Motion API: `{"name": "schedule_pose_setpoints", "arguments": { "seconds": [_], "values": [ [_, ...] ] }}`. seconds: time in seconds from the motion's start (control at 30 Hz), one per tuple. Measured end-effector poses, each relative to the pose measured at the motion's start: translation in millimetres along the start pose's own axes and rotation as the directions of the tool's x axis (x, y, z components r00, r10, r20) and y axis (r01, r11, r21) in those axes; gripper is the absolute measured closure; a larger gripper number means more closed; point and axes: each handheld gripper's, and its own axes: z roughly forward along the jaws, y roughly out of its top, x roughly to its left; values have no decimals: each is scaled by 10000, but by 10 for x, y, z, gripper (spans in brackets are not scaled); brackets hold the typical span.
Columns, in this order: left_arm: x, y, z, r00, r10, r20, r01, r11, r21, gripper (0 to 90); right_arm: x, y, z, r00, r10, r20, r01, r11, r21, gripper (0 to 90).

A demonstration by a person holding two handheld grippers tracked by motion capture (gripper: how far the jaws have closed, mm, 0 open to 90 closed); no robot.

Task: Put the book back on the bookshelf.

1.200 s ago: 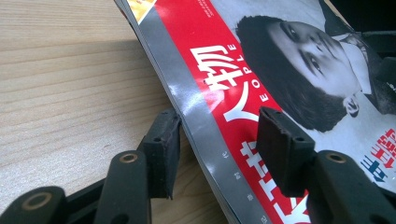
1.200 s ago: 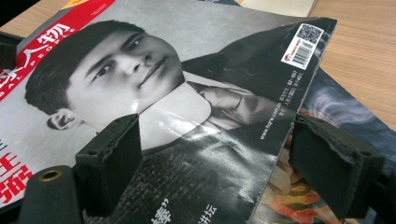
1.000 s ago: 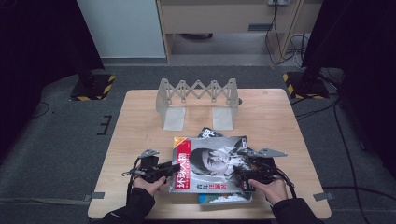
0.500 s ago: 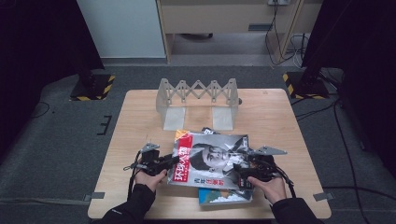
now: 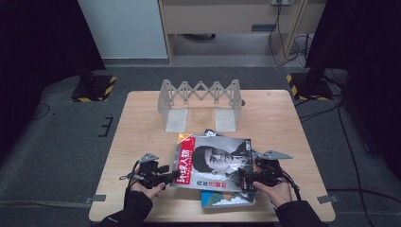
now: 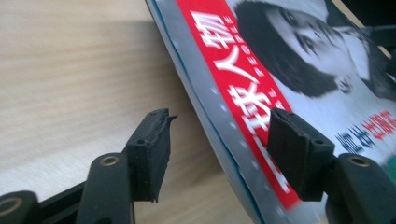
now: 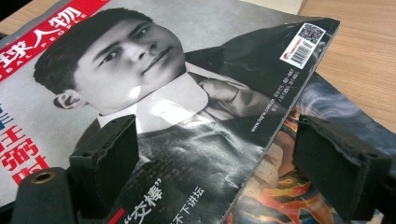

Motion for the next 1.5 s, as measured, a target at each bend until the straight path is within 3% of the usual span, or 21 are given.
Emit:
{"name": "schedule_pose_setpoints", "arguments": {
  "seconds": [0.23,0.37,0.57,0.7,0.8,0.9,1.0,1.2,1.3,1.4,1.43,1.5],
  "values": [
    [-5,-30,60,9979,-240,609,227,9995,219,381,16,-10,12,9996,-251,115,250,9997,70,142],
    [-33,-45,124,9933,-458,1062,424,9985,345,374,21,-15,20,9995,-263,148,262,9996,89,142],
    [-34,-40,134,9895,-734,1245,689,9968,406,379,21,-19,23,9994,-323,150,321,9994,112,142],
    [-57,-2,68,9903,-674,1218,668,9977,91,443,26,-27,30,9991,-390,161,388,9992,128,137],
    [-79,25,9,9882,-622,1399,684,9969,-401,479,26,-30,34,9992,-373,157,371,9992,117,135],
    [-95,57,-33,9816,-732,1765,899,9920,-886,506,25,-32,36,9993,-351,139,349,9993,107,133],
    [-94,95,-35,9710,-884,2222,1136,9881,-1036,508,22,-34,41,9993,-342,123,341,9994,95,126],
    [-107,131,68,9648,-997,2435,1194,9905,-678,516,18,-35,45,9994,-326,107,325,9994,80,119],
    [-89,146,82,9544,-1202,2733,1435,9874,-668,527,21,-35,46,9995,-290,86,289,9995,97,114],
    [-112,153,105,9484,-1107,2970,1294,9906,-438,558,24,-39,48,9996,-274,71,273,9996,88,108],
    [-137,152,123,9493,-957,2994,1098,9935,-306,567,23,-39,49,9996,-291,68,291,9995,100,107],
    [-183,147,150,9574,-717,2798,778,9969,-108,574,23,-39,49,9996,-280,74,279,9996,82,106]
  ]
}}
